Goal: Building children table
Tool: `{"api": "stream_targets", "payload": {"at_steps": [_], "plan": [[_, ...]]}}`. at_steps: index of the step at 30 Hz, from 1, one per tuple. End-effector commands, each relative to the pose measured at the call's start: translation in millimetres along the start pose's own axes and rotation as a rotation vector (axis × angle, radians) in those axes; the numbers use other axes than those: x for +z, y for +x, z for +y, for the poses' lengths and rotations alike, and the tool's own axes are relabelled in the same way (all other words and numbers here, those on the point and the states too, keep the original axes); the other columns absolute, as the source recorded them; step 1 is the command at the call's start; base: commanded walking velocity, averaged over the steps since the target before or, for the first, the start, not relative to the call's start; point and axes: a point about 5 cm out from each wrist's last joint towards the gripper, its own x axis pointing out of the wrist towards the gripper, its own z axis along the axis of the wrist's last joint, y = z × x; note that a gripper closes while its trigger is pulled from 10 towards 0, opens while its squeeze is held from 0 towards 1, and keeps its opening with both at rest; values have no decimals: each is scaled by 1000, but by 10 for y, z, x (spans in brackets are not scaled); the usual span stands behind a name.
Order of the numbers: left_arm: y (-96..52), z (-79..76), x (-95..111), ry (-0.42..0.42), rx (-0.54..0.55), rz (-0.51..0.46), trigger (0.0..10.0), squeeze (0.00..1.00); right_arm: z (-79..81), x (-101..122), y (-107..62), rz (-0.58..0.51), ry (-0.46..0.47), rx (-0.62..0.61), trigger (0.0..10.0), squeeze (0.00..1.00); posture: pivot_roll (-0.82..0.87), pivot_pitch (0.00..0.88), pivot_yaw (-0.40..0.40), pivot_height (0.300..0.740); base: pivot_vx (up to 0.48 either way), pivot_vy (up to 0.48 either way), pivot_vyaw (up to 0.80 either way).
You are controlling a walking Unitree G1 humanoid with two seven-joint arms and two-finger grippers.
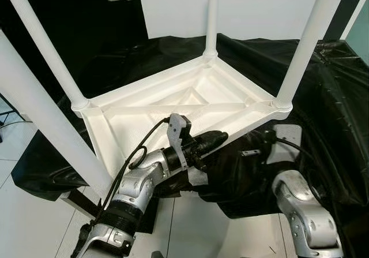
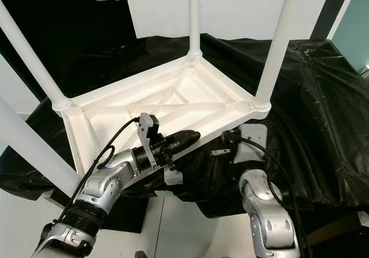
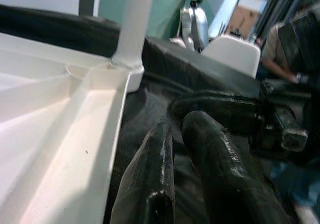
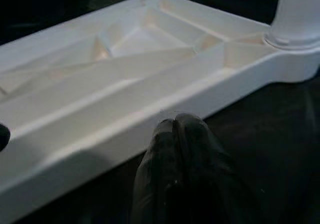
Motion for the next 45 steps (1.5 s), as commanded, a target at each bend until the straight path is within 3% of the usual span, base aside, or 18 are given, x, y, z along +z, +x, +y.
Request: {"api": "stream_targets", "payload": {"at_steps": [1, 2, 4, 6, 8, 11, 17, 22, 23, 25, 27, 28, 29, 31, 32, 37, 39, 45], "plan": [[-11, -34, -131, 61, -125, 130, 10000, 0, 24, -45, -10, 25, 12, 1, 10000, 0, -167, 0, 64, 740, 0, 0, 0], [-11, -34, -131, 61, -125, 130, 10000, 0, 24, -45, -10, 25, 12, 1, 10000, 0, -167, 0, 64, 740, 0, 0, 0], [-10, 60, -327, 139, -29, 300, 10000, 0, 37, -70, 18, 35, 13, 4, 10000, 0, -157, 0, 59, 740, 0, 0, 0], [-10, 60, -327, 139, -29, 300, 10000, 0, 37, -70, 18, 35, 13, 4, 10000, 0, -157, 0, 59, 740, 0, 0, 0], [-3, 135, -406, 166, 59, 371, 10000, 0, 36, -59, 47, 39, 12, 8, 10000, 0, -147, 0, 54, 740, 0, 0, 0], [24, 211, -403, 164, 158, 381, 10000, 0, 31, -24, 87, 39, 11, 12, 10000, 0, -141, 0, 52, 740, 0, 0, 0], [31, 261, -397, 172, 226, 383, 10000, 0, 50, -15, 117, 36, 10, 23, 10000, 0, -134, 0, 50, 740, 0, 0, 0], [95, 238, -277, 145, 204, 276, 10000, 55, 62, -30, 153, 41, 6, 36, 10000, 0, -125, 0, 47, 740, 0, 0, 0], [117, 223, -228, 142, 186, 237, 10000, 882, 58, -43, 159, 45, 4, 35, 10000, 0, -124, 0, 48, 740, 0, 0, 0], [149, 199, -155, 148, 164, 181, 10000, 898, 52, -61, 159, 51, 3, 32, 10000, 0, -124, 0, 50, 740, 0, 0, 0], [149, 199, -155, 148, 164, 181, 10000, 898, 52, -61, 159, 51, 3, 32, 10000, 0, -124, 0, 50, 740, 0, 0, 0], [170, 181, -99, 149, 154, 138, 10000, 796, 52, -74, 156, 55, 3, 30, 10000, 0, -125, 0, 52, 740, 0, 0, 0], [188, 152, -42, 149, 131, 95, 10000, 431, 53, -91, 147, 61, 3, 28, 10000, 0, -127, 0, 54, 740, 0, 0, 0], [198, 133, -5, 148, 116, 67, 10000, 431, 54, -103, 142, 66, 4, 27, 10000, 0, -127, 0, 54, 740, 0, 0, 0], [198, 109, 15, 151, 96, 48, 10000, 0, 54, -116, 134, 70, 4, 25, 10000, 0, -128, 0, 56, 740, 0, 0, 0], [182, 93, -17, 169, 75, 68, 10000, 0, 52, -146, 127, 80, 6, 19, 10000, 0, -131, 0, 62, 740, 0, 0, 0], [141, 160, -191, 239, 108, 239, 10000, 0, 51, -148, 139, 80, 7, 18, 10000, 0, -130, 0, 62, 740, 0, 0, 0], [67, 213, -429, 260, 140, 444, 10000, 0, 53, -126, 176, 70, 1, 22, 10000, 0, -130, 0, 62, 740, 0, 0, 0]]}}
